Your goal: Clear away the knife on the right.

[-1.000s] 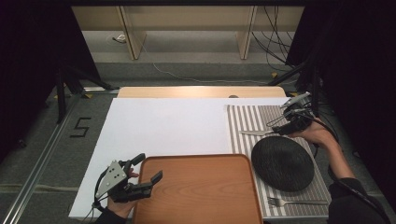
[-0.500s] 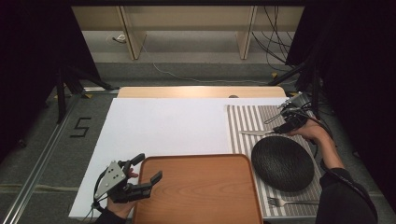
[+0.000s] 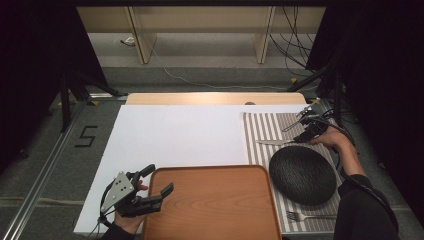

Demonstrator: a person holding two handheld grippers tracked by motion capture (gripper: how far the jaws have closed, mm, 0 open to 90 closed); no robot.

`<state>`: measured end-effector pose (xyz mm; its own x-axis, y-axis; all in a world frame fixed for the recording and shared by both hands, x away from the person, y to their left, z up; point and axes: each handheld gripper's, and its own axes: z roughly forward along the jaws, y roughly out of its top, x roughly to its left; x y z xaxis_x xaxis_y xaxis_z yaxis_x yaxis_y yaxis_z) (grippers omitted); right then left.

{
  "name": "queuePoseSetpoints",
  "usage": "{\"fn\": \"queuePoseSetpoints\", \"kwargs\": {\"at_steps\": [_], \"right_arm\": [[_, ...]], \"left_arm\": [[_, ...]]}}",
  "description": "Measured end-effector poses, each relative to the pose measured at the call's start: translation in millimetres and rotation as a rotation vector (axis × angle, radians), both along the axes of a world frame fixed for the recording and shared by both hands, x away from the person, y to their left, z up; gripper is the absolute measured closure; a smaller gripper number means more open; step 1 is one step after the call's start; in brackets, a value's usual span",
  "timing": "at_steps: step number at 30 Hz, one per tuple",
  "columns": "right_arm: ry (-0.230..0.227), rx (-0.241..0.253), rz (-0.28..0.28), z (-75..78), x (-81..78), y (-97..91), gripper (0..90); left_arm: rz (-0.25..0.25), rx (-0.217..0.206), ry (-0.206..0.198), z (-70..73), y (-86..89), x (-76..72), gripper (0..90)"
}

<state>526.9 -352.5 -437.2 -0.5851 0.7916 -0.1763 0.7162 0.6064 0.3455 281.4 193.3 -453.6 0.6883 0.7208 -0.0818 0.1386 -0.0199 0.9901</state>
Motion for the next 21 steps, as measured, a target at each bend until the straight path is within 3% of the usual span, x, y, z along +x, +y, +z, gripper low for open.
{"fn": "queuePoseSetpoints", "kwargs": {"at_steps": [9,18,21], "right_arm": [[0.045,-0.019,-0.012,-11.0,7.9,3.7,36.6],[0.095,-0.033,-0.019,-11.6,13.0,2.8,38.8],[0.107,-0.055,0.009,-14.5,14.5,3.2,38.8]], "left_arm": [[0.001,-0.002,-0.003,0.3,-0.2,0.0,16.3],[0.002,-0.008,0.000,0.1,0.6,0.4,16.8],[0.004,-0.010,0.001,0.1,1.0,0.3,16.9]]}}
